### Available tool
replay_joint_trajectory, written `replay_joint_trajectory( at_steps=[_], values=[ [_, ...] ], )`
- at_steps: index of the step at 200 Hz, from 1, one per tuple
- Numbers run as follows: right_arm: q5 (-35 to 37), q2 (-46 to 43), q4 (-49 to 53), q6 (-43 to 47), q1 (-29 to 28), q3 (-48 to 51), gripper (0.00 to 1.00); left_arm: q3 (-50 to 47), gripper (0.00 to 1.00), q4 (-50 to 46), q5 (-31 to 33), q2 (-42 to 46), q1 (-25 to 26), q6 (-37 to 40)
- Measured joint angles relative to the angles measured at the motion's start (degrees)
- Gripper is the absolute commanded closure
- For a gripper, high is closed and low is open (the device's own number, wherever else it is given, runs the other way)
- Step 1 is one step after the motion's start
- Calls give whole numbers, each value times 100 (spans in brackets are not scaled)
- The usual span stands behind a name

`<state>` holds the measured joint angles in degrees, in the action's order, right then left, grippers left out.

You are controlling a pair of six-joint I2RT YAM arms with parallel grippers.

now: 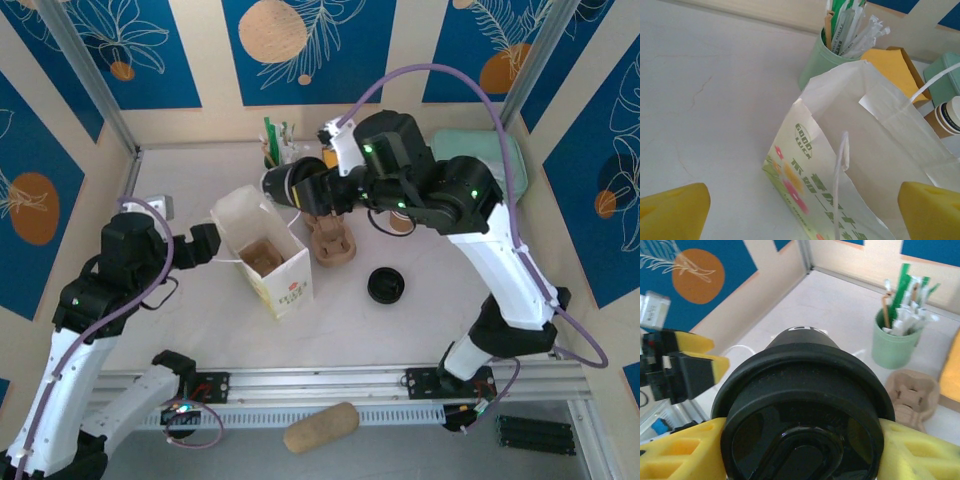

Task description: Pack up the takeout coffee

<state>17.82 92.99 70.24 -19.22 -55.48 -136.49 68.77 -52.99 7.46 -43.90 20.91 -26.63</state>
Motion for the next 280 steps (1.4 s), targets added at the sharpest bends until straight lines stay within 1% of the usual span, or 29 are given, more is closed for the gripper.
replay_joint_trajectory(
  at_steps=[40, 92, 117, 148, 199, 227, 280],
  values=[
    [-68, 721, 212, -39, -164, -435, 42, -52, 15, 20, 17, 42, 0, 2],
    [-286, 1875, 837, -179, -238, -1121, 43, -153, 25, 94, -35, 31, 0, 15],
    [-339, 2249, 1141, -227, -297, -1464, 43, -251, 37, 203, -144, 31, 0, 26],
    [-352, 2465, 1421, -291, -328, -1556, 43, -348, 53, 350, -315, 31, 0, 4],
    [-365, 2704, 1657, -372, -396, -1598, 43, -367, 87, 529, -603, 31, 0, 57],
    [-369, 2802, 1681, -433, -461, -1620, 43, -367, 99, 590, -708, 31, 0, 35],
    [-369, 3038, 1799, -551, -581, -1641, 43, -369, 100, 634, -822, 50, 0, 17]
  ],
)
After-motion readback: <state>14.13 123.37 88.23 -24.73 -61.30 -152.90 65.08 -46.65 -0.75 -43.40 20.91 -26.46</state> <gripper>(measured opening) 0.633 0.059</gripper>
